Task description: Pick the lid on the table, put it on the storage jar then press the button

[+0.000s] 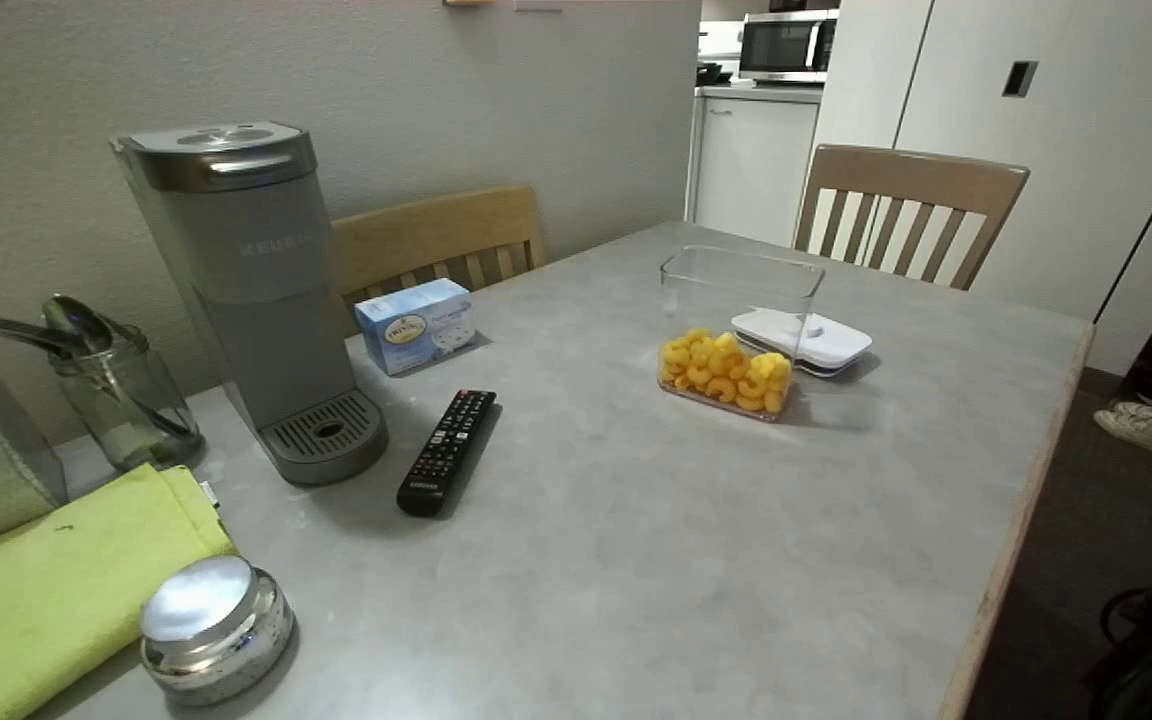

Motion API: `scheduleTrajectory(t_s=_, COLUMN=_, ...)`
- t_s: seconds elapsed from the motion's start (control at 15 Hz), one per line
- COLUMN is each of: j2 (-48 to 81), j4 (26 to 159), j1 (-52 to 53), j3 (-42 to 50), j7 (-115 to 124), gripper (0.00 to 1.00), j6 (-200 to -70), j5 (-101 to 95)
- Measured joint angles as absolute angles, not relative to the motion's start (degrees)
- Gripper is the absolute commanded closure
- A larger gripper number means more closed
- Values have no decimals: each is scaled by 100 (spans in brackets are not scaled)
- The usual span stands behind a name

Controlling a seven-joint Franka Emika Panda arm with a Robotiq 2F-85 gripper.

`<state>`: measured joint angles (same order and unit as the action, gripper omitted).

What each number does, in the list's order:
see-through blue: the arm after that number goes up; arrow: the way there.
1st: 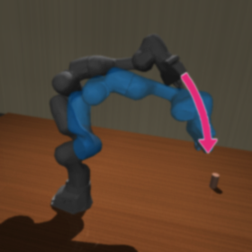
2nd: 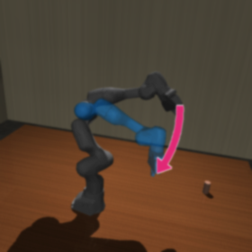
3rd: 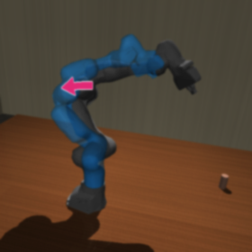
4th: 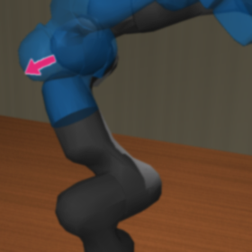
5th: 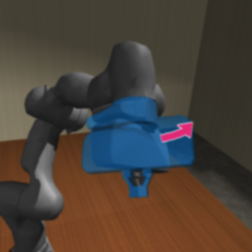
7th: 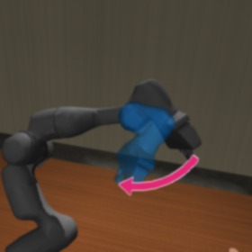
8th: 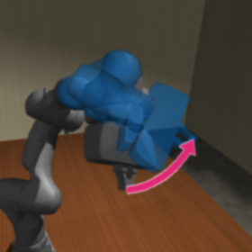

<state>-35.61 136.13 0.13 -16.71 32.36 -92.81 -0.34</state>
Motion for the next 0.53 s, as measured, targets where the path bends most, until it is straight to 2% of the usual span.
scheduleTrajectory(t_s=0.53, j2=-3222, j4=13344, j1=-551, j3=-859, j7=3926, gripper=0, j6=-9577, j5=-81)
